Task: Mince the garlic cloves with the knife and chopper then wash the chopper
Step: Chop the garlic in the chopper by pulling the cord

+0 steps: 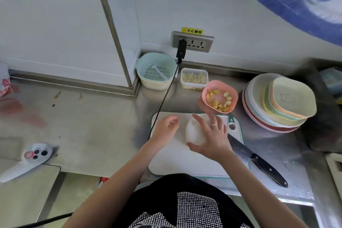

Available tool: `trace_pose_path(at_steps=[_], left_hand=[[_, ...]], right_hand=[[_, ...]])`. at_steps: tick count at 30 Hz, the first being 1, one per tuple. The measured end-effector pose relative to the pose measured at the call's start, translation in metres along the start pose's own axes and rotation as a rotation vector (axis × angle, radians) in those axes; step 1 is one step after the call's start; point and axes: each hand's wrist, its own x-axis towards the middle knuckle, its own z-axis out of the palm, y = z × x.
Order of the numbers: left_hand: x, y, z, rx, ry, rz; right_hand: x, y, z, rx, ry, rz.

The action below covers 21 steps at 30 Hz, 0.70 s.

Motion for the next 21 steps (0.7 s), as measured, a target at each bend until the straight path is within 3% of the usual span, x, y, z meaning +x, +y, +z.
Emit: trace_pose_path(at_steps=[5, 9, 13, 18, 21], left_hand=[[-0.009, -0.013, 0.011, 0.018, -0.130, -0.064], [-0.009, -0.013, 0.019, 0.002, -0.249, -0.060], [-0.005, -0.008, 0.023, -0.142, -0.250, -0.202], [-0.010, -0.003, 0.023, -0.342, -0.265, -0.356], [-0.013, 0.002, 0.022, -0.480, -0.237, -0.388]], right_hand=[[0.007, -0.001, 0.009, -0.196, -0.166, 0.061], [0.012, 0.000, 0.001, -0.195, -0.324, 0.057], [0.021, -0.001, -0.006, -0.177, -0.441, 0.061], [0.025, 0.000, -0.005, -0.179, -0.400, 0.034], [0.023, -0.001, -0.010, -0.040, -0.336, 0.073]])
